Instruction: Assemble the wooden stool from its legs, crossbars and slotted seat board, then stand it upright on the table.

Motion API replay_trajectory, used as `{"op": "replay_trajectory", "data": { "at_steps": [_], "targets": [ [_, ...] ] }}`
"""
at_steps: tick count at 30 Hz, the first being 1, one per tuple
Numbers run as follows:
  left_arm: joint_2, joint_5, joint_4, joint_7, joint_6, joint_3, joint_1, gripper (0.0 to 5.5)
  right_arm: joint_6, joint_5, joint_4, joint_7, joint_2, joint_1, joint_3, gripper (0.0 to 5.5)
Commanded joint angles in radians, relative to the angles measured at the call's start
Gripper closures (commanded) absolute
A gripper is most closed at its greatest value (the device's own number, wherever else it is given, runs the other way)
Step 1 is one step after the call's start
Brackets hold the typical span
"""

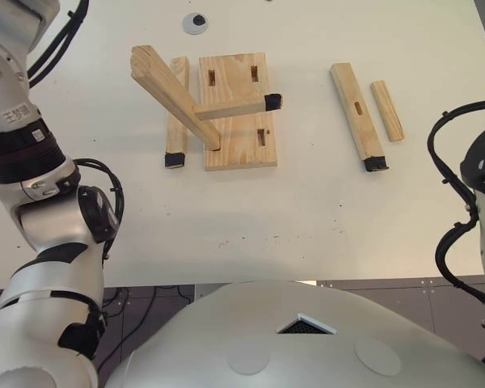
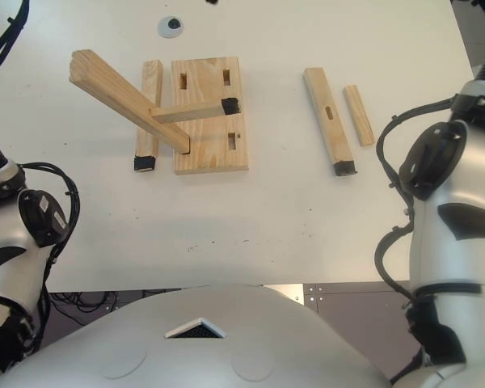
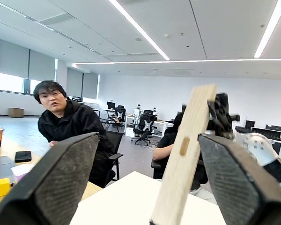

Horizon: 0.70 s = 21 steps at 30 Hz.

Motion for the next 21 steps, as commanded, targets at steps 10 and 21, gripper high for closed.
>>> {"op": "replay_trajectory", "data": {
  "at_steps": [10,21],
  "targets": [
    [0.009,0.039,0.044,0.013,-0.017,0.010,-0.007,1.64,-0.120,-0.118,0.038,0.066,0.051,0.259,0.094,3.33],
    [0.000,0.069,0.084,-0.013,-0.030,0.005,0.002,1.64,-0.047,-0.084,-0.043,0.087,0.088,0.370,0.117,3.33]
  ]
}}
